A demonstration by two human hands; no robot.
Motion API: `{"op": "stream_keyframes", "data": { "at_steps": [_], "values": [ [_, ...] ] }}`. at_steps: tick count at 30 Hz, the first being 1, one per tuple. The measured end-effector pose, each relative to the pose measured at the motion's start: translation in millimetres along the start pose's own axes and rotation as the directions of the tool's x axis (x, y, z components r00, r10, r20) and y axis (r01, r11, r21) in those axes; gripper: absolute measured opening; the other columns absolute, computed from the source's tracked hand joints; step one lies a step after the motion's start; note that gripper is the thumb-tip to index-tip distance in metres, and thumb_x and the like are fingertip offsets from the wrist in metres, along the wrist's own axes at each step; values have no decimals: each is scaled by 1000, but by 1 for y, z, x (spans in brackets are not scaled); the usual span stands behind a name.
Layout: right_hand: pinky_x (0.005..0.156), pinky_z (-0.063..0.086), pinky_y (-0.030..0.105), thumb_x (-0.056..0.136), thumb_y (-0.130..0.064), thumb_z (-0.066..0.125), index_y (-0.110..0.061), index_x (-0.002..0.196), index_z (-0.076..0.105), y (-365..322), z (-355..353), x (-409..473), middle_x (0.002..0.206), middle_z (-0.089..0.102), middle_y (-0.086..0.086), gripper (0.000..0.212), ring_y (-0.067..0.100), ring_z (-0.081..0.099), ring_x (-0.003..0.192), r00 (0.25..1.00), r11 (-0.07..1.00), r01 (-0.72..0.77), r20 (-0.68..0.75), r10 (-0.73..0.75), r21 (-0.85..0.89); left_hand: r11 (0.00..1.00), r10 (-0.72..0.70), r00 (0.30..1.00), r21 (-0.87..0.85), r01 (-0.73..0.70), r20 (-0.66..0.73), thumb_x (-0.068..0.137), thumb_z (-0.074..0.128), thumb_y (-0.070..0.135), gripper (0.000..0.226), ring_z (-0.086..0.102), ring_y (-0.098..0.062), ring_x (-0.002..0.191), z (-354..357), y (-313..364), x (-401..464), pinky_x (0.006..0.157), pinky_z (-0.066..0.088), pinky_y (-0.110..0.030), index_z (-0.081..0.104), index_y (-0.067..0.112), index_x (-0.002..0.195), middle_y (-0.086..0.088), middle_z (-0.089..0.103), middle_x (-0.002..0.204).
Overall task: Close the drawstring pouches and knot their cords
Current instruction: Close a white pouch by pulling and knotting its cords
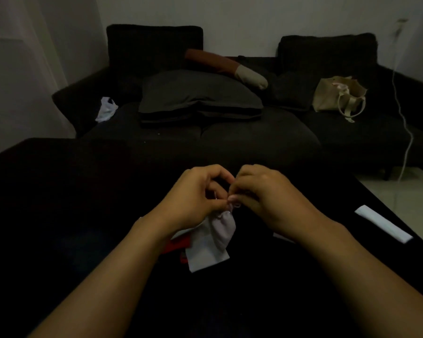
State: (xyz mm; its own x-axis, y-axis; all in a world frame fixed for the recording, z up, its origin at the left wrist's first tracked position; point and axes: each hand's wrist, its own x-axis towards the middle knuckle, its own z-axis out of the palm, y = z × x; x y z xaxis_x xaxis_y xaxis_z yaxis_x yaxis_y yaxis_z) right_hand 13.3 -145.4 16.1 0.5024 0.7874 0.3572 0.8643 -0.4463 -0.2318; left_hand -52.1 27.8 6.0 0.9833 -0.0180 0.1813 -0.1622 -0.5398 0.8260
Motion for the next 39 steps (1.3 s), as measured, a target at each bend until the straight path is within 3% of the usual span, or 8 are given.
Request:
{"op": "stream_keyframes", "data": {
  "at_steps": [3, 7, 14, 20, 25, 31, 36, 39],
  "values": [
    [72, 52, 24, 81, -20, 78, -22, 85, 78, 9, 3, -3, 84, 67, -9, 5, 3, 64, 78, 991, 962, -77, -85, 102, 261, 985, -25, 998, -169, 36, 66, 81, 73, -3, 37, 74, -19, 76, -1, -1, -1, 69, 57, -26, 63, 17, 110, -10, 77, 82],
    [73, 50, 20, 83, -10, 74, -20, 81, 78, 14, 3, -5, 80, 77, -1, 11, 6, 71, 78, 957, 656, -234, 51, 285, 717, 941, 22, 999, -338, -13, 24, 79, 73, -5, 35, 73, -19, 74, 2, 1, -1, 71, 59, -27, 64, 8, 110, -14, 76, 80],
    [88, 55, 43, 82, -12, 73, -10, 82, 78, 11, 4, -3, 90, 76, 15, 6, 30, 72, 91, 849, 292, -351, 171, 500, 890, 930, 49, 968, -343, -135, -246, 82, 72, -1, 17, 73, -12, 81, 13, 1, 4, 71, 54, -18, 76, 12, 92, -1, 77, 83],
    [69, 59, 22, 87, -9, 67, -4, 93, 75, 6, 1, -4, 89, 77, 10, 11, 16, 74, 83, 842, 285, -360, 177, 509, 888, 973, 13, 909, -206, -108, -417, 88, 70, 8, 12, 72, -6, 83, 29, -1, 5, 72, 56, -20, 76, 17, 94, 4, 76, 86],
    [77, 60, 25, 89, -10, 66, -5, 96, 76, 8, 4, -4, 92, 77, 9, 13, 18, 74, 88, 845, 293, -367, 185, 501, 883, 992, 2, 884, -107, -59, -468, 89, 71, 15, 9, 70, -1, 81, 33, 1, 4, 71, 57, -18, 74, 20, 95, 8, 74, 86],
    [60, 51, 19, 86, -13, 68, 1, 96, 75, 7, 7, -1, 86, 73, 15, 19, 16, 63, 71, 801, 118, -410, 296, 520, 904, 996, 62, 857, -22, -86, -511, 85, 75, 13, 9, 69, 2, 77, 34, 4, 3, 68, 54, -13, 77, 19, 91, 10, 74, 81],
    [77, 60, 27, 83, -5, 70, 2, 96, 74, 7, 9, -1, 96, 76, 18, 15, 26, 74, 92, 809, 161, -407, 273, 521, 899, 997, 48, 887, -32, -71, -459, 84, 75, 10, 13, 70, 1, 76, 29, 3, 1, 66, 54, -13, 78, 19, 92, 9, 75, 80],
    [84, 59, 32, 86, -7, 69, -1, 95, 74, 10, 7, -2, 95, 76, 14, 12, 23, 74, 92, 841, 248, -397, 242, 484, 884, 962, -82, 926, -273, -24, -368, 82, 75, 6, 16, 73, -6, 80, 19, 3, 4, 70, 54, -16, 77, 17, 94, 1, 77, 83]
  ]
}}
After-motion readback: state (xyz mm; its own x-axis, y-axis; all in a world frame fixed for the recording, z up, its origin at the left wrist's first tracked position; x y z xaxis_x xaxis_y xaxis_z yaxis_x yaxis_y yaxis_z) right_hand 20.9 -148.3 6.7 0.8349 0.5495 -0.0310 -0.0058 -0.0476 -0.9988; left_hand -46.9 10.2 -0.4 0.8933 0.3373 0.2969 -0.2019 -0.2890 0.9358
